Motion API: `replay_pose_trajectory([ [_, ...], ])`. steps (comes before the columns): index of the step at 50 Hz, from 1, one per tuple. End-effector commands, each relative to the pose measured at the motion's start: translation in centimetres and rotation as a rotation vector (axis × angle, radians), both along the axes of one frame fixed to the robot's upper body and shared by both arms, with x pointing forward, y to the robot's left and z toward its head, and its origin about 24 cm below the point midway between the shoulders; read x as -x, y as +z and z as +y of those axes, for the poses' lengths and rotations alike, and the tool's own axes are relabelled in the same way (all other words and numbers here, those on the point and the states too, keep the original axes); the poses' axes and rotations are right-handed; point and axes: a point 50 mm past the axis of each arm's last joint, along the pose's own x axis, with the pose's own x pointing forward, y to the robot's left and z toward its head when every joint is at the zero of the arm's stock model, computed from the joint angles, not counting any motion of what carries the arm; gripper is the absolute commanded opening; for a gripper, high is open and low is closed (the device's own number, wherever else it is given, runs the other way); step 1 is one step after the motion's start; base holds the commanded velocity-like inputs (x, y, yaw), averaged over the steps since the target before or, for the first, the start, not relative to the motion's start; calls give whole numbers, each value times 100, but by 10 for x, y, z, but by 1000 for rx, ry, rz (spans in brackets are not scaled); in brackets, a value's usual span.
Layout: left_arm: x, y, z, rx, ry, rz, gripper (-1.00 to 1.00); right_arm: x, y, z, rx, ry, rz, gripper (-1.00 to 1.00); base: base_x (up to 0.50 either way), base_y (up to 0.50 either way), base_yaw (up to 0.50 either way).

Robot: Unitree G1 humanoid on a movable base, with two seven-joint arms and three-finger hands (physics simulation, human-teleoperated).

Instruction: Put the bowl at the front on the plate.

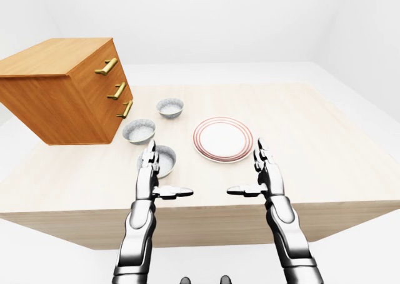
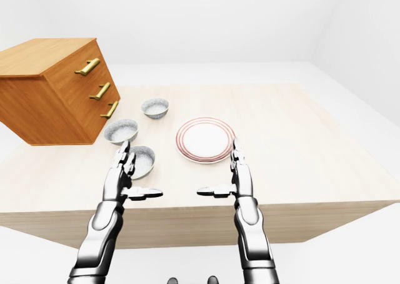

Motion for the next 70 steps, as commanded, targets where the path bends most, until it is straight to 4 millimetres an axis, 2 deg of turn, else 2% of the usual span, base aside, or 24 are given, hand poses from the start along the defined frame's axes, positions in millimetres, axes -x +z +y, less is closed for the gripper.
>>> replay_pose_trajectory([
  [1,-2,-1,8,11,8,15,100,-3,-4,-9,8,-19,26,100,0,0,0],
  [8,-3,-4,8,25,3,33,100,-2,-3,-11,-13,-26,17,100,0,0,0],
  [12,-2,9,16,60,80,-22,100,-2,-4,-11,-10,-29,19,100,0,0,0],
  [15,-5,24,37,86,270,-118,100,-2,-4,-11,-11,-30,19,100,0,0,0],
  [17,-3,29,46,135,314,-81,100,-3,-5,-12,-3,-35,24,100,0,0,0],
  [22,0,36,65,133,450,-103,100,-3,-4,-11,4,-39,28,100,0,0,0],
  [26,10,54,92,186,574,-183,100,-4,-7,-12,10,-41,35,100,0,0,0],
  [28,15,52,104,195,676,-177,100,-4,-7,-11,12,-42,36,100,0,0,0],
  [29,22,59,113,237,728,-211,100,-4,-6,-11,17,-45,39,100,0,0,0],
  [34,39,58,133,280,859,-214,100,-4,-7,-11,24,-48,41,100,0,0,0],
  [37,47,53,136,286,912,-200,100,-4,-7,-11,25,-45,45,100,0,0,0],
  [40,59,44,140,201,969,-164,100,-5,-8,-10,31,-45,48,100,0,0,0],
  [47,79,43,161,279,1045,-174,100,-3,-6,-10,30,-48,42,100,0,0,0],
  [52,95,43,173,246,1113,-178,100,-3,-6,-13,29,-67,48,100,0,0,0],
  [59,115,40,171,204,1174,-167,100,-3,-8,-16,40,-90,64,100,0,0,0],
  [65,114,38,172,230,1178,-168,100,-3,-8,-15,33,-81,61,100,0,0,0],
  [67,110,41,173,218,1169,-175,100,-1,-2,-17,75,-110,31,100,0,0,0],
  [70,102,41,174,207,1156,-171,100,0,-2,-17,52,-99,39,100,0,0,0],
])
